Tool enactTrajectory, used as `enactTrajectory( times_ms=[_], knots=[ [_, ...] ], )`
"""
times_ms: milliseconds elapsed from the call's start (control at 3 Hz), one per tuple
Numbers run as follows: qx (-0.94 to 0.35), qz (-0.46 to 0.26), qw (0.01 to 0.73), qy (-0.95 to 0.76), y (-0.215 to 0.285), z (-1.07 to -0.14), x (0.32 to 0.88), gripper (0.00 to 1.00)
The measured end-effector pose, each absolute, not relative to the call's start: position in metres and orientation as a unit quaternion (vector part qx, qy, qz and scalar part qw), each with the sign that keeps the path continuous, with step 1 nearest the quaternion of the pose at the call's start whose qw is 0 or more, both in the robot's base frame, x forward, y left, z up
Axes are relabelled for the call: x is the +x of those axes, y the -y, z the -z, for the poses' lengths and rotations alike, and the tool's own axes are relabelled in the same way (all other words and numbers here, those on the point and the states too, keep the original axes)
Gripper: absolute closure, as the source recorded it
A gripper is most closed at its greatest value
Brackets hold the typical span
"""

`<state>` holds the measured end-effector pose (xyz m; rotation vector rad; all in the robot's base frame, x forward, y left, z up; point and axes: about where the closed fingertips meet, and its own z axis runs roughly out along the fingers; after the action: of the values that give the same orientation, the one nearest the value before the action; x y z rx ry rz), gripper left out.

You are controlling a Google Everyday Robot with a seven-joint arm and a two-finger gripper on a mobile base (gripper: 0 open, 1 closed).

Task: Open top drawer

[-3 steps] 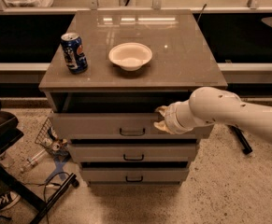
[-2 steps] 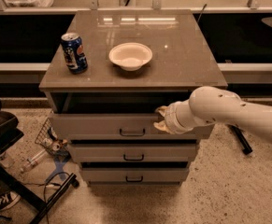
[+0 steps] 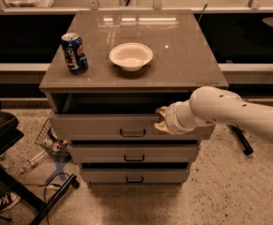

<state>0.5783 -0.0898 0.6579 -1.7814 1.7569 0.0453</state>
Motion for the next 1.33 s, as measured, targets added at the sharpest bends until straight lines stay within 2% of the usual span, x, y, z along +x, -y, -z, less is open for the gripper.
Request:
enactTrajectory(
  times_ms=[1333],
  knots=[
    [-0.676,-0.017,0.314,-0.667,0.0899,-0.6582,0.5781,1.00]
  ],
)
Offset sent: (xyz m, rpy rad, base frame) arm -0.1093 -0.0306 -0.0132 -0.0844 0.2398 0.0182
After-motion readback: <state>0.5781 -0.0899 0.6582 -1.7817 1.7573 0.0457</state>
